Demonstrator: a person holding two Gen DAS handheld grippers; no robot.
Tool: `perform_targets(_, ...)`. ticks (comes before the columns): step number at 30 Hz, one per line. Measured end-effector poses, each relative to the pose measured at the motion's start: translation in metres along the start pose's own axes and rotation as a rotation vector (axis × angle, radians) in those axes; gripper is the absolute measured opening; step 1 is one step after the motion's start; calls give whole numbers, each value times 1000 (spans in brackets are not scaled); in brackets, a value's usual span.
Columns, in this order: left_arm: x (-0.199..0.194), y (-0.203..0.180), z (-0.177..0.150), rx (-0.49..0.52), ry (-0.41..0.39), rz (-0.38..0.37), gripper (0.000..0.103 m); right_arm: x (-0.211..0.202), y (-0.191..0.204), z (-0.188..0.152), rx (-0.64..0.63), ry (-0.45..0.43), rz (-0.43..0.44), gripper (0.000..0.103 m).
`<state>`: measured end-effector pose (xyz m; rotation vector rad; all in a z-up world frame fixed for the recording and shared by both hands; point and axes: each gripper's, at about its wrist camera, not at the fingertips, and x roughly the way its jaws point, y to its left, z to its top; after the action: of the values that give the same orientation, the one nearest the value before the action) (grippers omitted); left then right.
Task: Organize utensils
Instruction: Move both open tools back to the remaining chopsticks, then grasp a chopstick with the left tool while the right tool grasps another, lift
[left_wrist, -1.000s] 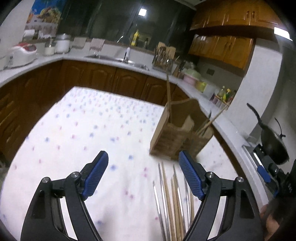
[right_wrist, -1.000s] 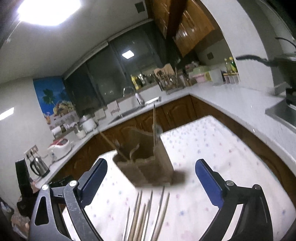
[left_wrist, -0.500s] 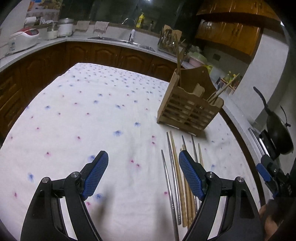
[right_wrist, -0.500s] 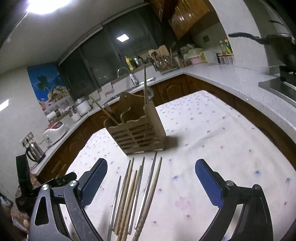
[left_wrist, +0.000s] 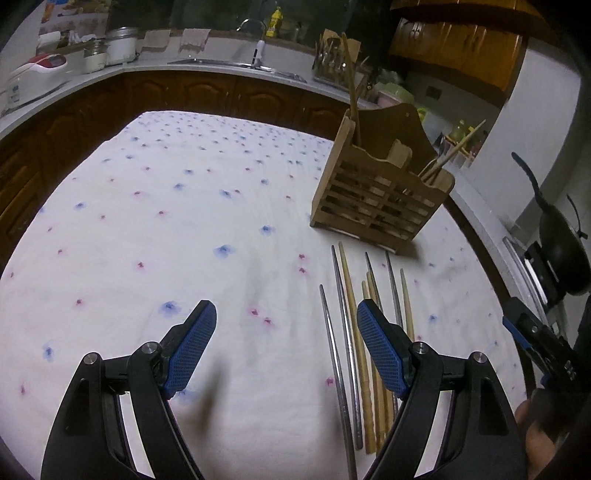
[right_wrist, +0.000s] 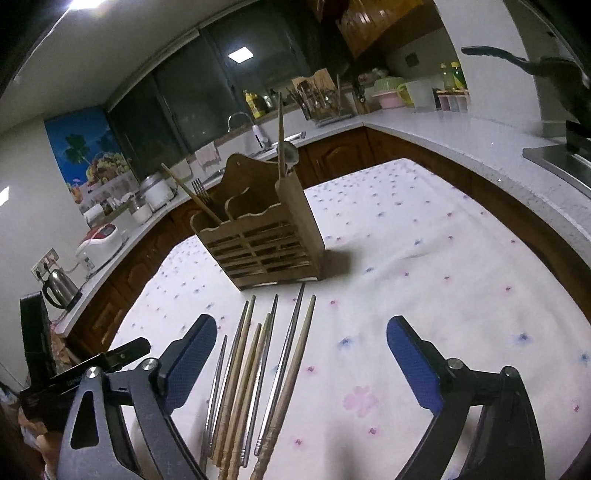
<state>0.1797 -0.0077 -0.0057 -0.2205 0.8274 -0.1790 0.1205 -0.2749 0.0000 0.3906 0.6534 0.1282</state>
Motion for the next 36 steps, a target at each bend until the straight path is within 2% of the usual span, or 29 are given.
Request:
perform_targets(6,15,-5,3,12,40,11,80,17,-3,2,-3,46,-10,80)
perform_targets(9,24,-9,4,20,64,11,76,29,-3,3,-8,76,-16,72)
perform_targets(14,46,-21,6,48,122,9,62,58,0,1,-23,142,-26,55)
perform_targets(16,57,-26,5,64,150,10,51,68,1,1,-30,164,-29,48)
perform_targets(20,76,-34,5,97,201,10,36,89,2,1,-48,200,-43,41)
perform_targets(23,89,-35,6,103,233,17,32,103,2,4,-56,225,-53,35)
perform_targets(30,96,-51,3,193,214,69,28,133,5,6,-103,273,-92,21)
perform_targets(33,97,-61,-2,266,189,111,19,136,15,3,-183,263,-140,17)
perform_targets(36,98,-63,-2,275,186,106,8,138,20,1,-227,264,-171,12)
